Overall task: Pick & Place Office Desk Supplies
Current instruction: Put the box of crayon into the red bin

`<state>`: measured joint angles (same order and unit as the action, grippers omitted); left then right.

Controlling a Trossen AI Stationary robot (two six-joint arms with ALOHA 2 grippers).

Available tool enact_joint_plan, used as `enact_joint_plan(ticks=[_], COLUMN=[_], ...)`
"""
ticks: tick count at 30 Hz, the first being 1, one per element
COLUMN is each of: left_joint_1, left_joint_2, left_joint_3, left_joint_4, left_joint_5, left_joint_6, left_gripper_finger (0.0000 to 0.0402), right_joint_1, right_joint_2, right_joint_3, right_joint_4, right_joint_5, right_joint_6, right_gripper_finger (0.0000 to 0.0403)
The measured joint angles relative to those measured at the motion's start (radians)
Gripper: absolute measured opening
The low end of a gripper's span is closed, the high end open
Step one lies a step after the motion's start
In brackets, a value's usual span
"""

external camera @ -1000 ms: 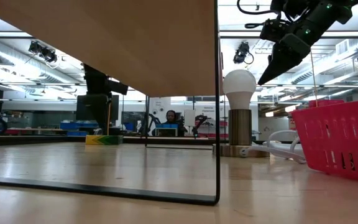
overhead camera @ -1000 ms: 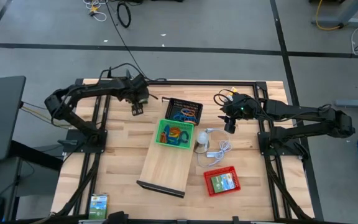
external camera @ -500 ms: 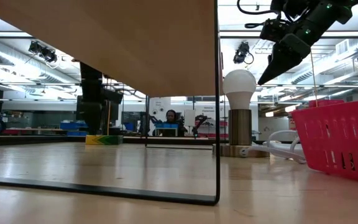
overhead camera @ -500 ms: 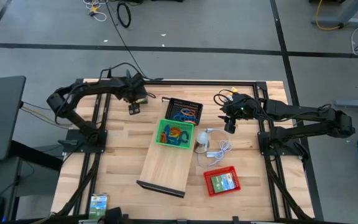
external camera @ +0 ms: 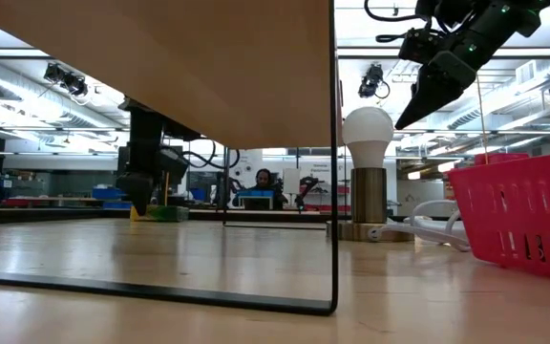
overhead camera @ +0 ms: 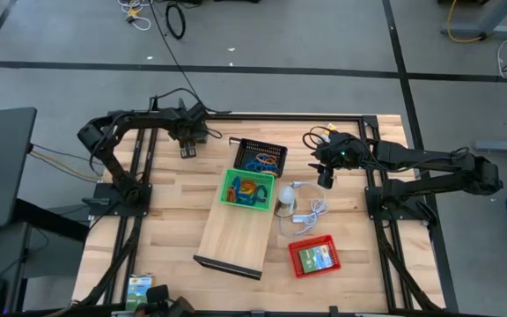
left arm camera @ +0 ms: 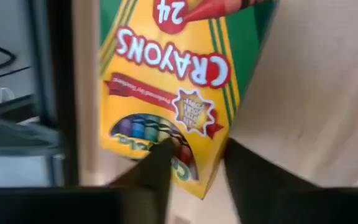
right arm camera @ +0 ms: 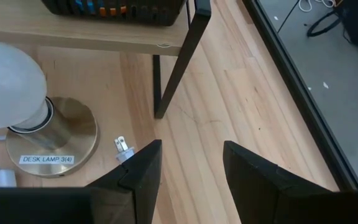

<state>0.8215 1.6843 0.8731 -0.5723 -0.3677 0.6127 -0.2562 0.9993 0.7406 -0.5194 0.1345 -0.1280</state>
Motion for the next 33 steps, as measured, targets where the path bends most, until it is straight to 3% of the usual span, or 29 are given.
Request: enact_joint_plan(ticks=[3,5,11,16,24,33], left_joint_1=[0.000,0.000,-0.049,-0.125,-0.252,-0.303], left_joint_2=[0.000,0.000,-0.012,-0.074,-0.183,-0.283], left_joint_3=[0.001,0.001,0.049,0.091,0.094,0.103], left_joint_4=[0.003,0.002,-0.151,-0.256,-0.349,-0.482], left_joint_5=[-0.046,-0.070,-0.095,-0.038,-0.111,-0.180], left_joint_6=[0.004,-0.006,-0.137,-0.230,-0.328,-0.421], left_gripper_finger=[0.0050,0.0024,0.0023,0.0023,0.0023,0.0023], right_joint_1=[0.000,0.002,0.011,0.019,0.019,0.019], right_joint_2=[0.000,0.000,0.000,0.000,0.000,0.000], right_joint_3=[0.000,0.000,0.000,0.000,0.000,0.000], right_joint_4=[0.003,0.003,0.014,0.022,0.033,0.049], right_joint_5=[0.000,0.000,-0.002,-0.004,-0.004,-0.003], right_joint_6=[0.000,0.000,0.000,0.001,0.001,-0.008], right_gripper_finger=[0.0181,0.0181,0.0181,0.0181,0.0181,0.0181])
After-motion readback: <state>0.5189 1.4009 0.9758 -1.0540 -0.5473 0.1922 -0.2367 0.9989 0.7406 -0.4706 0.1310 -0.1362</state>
